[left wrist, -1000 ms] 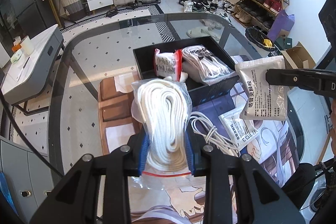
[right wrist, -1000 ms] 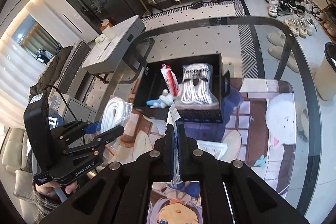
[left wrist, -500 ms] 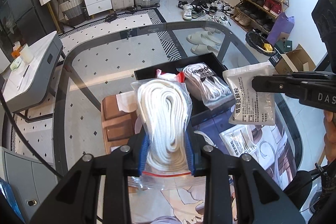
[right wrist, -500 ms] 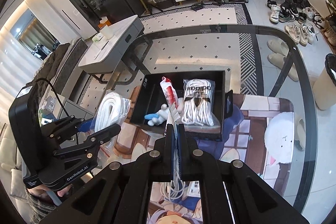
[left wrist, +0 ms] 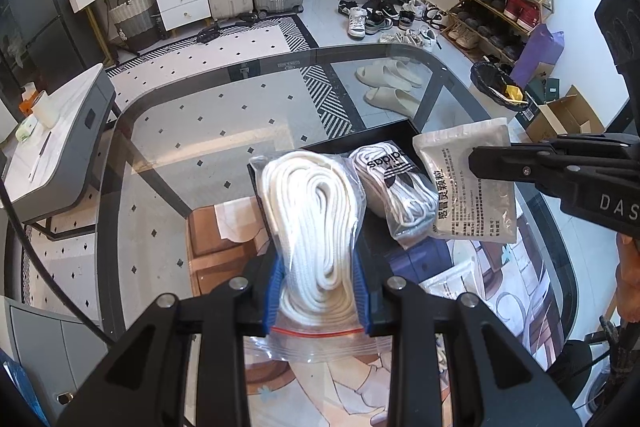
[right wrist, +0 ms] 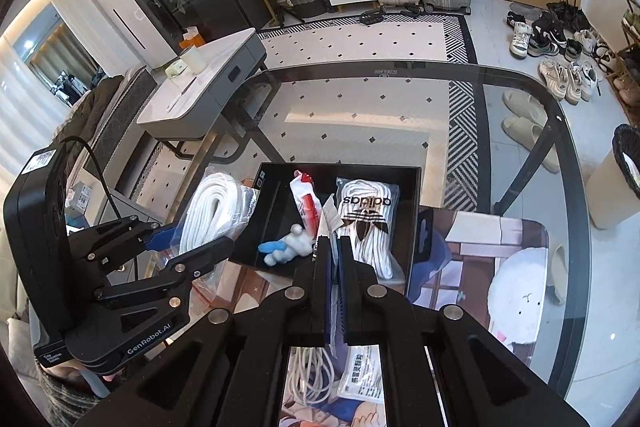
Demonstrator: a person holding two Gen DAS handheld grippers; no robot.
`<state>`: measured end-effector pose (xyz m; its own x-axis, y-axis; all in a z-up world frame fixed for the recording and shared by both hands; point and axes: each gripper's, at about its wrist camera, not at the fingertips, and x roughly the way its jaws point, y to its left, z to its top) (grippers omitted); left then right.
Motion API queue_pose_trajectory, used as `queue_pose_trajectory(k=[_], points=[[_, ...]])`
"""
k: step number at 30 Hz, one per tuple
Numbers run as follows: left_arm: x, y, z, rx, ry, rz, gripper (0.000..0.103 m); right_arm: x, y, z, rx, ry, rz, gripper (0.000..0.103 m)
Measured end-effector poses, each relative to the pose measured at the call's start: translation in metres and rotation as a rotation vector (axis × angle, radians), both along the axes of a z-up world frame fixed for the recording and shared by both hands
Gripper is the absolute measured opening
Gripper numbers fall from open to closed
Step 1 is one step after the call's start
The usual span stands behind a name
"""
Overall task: Organize soft objects
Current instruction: 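Lift the bagged rope and white packet with both tools over the black box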
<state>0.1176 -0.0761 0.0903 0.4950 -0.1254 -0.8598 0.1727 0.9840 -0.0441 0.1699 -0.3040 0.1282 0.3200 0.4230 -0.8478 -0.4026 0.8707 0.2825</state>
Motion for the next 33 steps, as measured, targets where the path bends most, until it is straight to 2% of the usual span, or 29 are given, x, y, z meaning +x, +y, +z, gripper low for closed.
queue_pose_trajectory(k=[13,33], points=[[0.022,-0.005,-0.020,-0.015,0.028,0.007,0.028,0.024,0.015,-0.019,0.011,0.023,0.021,0.003],[0.048,-0.012,-0.053,-0.046,0.101,-0.009,0.028,0.054,0.027,-0.066,0.016,0.113,0.016,0.003]])
